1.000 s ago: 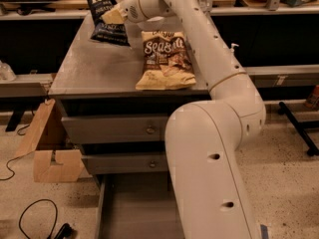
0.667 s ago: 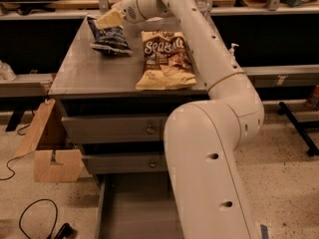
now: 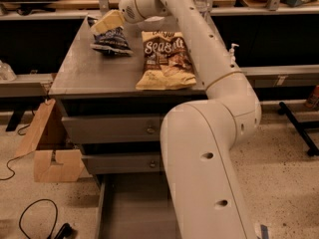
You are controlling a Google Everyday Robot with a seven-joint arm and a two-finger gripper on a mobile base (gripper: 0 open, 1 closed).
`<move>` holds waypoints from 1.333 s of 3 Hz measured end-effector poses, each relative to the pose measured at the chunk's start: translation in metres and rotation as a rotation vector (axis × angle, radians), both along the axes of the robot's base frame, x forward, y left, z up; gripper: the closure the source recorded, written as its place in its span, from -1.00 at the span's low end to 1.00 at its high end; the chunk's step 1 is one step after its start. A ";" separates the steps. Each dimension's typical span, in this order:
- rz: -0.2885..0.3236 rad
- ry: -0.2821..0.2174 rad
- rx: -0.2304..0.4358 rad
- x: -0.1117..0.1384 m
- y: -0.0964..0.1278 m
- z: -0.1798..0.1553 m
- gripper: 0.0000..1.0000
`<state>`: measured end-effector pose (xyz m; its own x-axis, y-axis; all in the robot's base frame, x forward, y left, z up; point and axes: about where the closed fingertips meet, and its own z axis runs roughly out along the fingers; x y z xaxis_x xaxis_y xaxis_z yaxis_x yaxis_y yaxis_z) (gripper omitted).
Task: Pick blue chip bag from bottom drawer and place on counter
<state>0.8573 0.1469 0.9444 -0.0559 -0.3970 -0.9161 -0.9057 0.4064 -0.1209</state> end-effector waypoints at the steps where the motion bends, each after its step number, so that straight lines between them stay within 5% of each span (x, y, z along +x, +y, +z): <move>1: -0.057 0.002 -0.051 -0.012 -0.049 0.031 -1.00; 2: -0.184 -0.035 -0.074 -0.033 -0.124 0.093 -1.00; 3: -0.352 -0.129 -0.051 -0.073 -0.208 0.164 -1.00; 4: -0.477 -0.263 0.033 -0.140 -0.255 0.247 -1.00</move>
Offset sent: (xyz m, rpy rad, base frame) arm -0.1461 -0.2189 0.1462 -0.1520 -0.0615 -0.3788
